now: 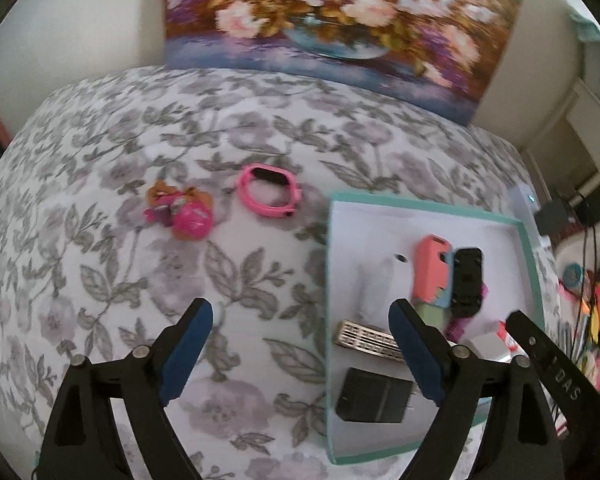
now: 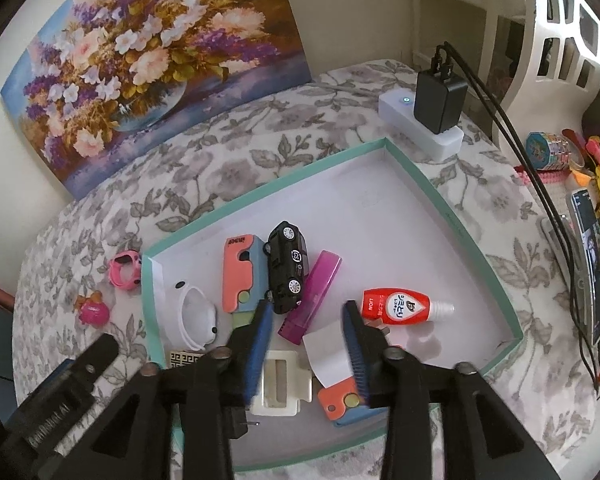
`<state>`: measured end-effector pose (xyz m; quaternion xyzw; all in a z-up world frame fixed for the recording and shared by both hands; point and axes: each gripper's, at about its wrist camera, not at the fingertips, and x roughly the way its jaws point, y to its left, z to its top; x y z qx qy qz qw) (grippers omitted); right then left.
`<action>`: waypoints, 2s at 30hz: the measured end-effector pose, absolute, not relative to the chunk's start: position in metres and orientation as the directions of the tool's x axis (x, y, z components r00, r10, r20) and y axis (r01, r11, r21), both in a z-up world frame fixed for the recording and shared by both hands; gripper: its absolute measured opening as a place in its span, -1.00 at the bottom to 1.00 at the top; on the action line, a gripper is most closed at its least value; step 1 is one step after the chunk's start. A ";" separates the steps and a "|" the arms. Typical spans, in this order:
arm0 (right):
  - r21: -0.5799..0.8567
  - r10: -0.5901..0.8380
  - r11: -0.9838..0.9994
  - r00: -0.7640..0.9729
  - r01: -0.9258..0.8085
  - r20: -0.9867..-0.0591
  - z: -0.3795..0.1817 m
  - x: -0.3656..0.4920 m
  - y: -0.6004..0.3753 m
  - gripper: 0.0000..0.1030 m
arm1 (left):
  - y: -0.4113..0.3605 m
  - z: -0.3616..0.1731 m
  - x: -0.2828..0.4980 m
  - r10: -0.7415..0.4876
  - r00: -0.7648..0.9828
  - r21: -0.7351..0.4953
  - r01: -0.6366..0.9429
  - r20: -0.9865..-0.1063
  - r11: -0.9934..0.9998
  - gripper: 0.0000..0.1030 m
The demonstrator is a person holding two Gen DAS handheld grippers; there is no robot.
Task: Organize rigid objects
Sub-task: 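Withdraw both open grippers from the tray back toward the pile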
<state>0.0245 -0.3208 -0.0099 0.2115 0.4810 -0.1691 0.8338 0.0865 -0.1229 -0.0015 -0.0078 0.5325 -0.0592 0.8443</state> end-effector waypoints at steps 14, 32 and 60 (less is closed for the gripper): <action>0.125 -0.110 0.878 0.451 0.461 -0.886 -0.013 0.031 -0.309 0.58 | -0.098 -0.006 0.093 -0.039 0.427 -0.049 -0.010 -0.903 0.999 0.76; 0.063 -0.145 0.901 0.434 0.429 -0.889 -0.013 0.036 -0.290 1.00 | -0.093 -0.008 0.095 -0.028 0.421 -0.042 -0.024 -0.907 0.999 0.76; 0.114 -0.042 0.955 0.503 0.276 -0.863 0.005 0.065 -0.205 1.00 | 0.012 0.004 0.112 0.011 0.419 -0.072 -0.182 -0.908 0.981 0.76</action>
